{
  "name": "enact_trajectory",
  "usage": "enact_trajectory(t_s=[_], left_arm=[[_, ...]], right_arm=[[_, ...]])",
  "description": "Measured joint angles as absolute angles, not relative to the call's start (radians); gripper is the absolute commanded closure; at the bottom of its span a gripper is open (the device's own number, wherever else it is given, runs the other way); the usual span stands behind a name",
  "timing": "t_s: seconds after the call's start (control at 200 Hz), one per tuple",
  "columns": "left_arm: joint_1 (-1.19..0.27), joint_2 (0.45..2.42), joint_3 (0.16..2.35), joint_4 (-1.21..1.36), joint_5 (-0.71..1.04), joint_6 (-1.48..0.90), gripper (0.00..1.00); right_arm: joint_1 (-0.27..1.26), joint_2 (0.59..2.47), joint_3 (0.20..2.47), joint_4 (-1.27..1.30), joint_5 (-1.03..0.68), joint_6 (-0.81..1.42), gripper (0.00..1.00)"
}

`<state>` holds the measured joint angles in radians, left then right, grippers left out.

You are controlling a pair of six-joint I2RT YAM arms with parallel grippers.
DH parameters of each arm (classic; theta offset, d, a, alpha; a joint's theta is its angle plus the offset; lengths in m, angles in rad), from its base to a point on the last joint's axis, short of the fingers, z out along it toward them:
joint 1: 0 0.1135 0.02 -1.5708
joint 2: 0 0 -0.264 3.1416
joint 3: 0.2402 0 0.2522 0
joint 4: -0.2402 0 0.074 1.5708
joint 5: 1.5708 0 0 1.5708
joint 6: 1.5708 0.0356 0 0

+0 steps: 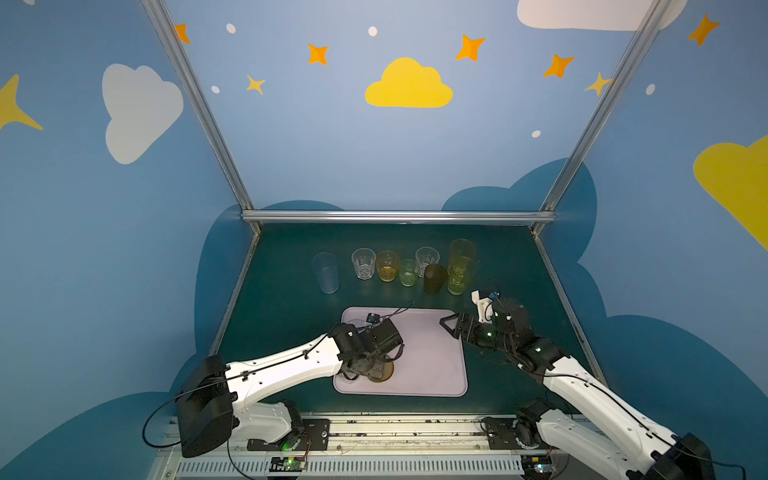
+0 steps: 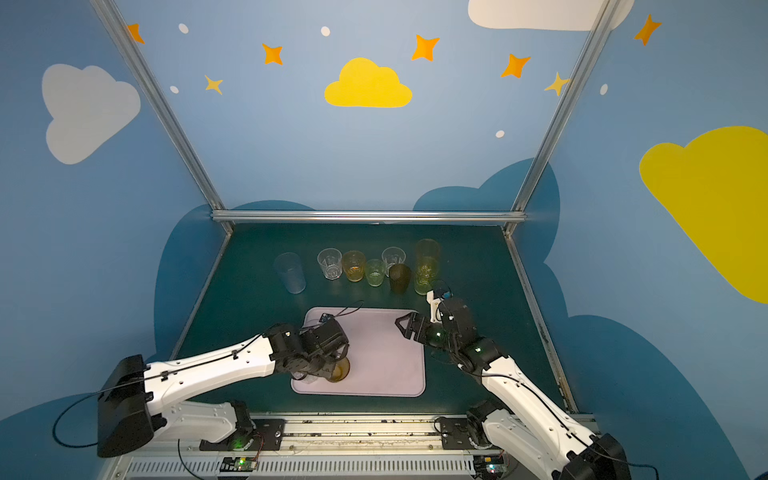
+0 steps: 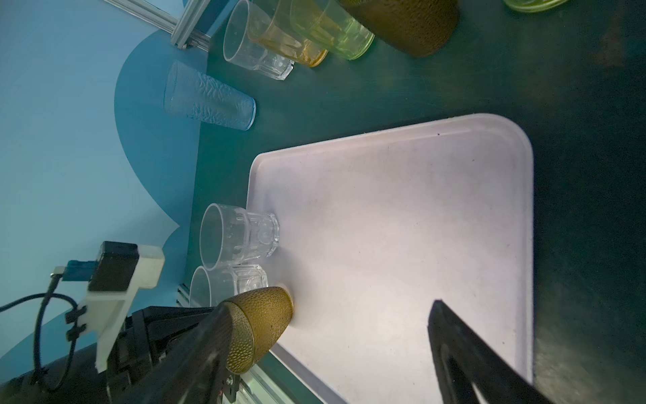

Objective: Place the glasses into the tray
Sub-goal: 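Lower the gold glass onto the tray beside the clear glasses, open left gripper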

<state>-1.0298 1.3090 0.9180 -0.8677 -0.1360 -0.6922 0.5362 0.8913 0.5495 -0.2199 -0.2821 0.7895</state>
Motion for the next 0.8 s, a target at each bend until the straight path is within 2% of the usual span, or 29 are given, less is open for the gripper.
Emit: enact_trajectory(t_s=[0.436,0.626,0.801], left_arm=[[-1.034,1.322,0.938,-0.882,-0.144,-0.692,0.77],[-1.034,1.296,0.957,-0.89,-0.144,-0.692,0.75],[-1.034,1.274,0.979,-0.908,-0.143,-0.696,0.59]], right_arm=[[0.536,0.884,0.55,-0.22,-0.282,0.79,0.13],[0.536,0.884,0.55,-0.22,-0.282,0.79,0.13],[0.536,0.884,0.55,-0.22,-0.282,0.79,0.13]])
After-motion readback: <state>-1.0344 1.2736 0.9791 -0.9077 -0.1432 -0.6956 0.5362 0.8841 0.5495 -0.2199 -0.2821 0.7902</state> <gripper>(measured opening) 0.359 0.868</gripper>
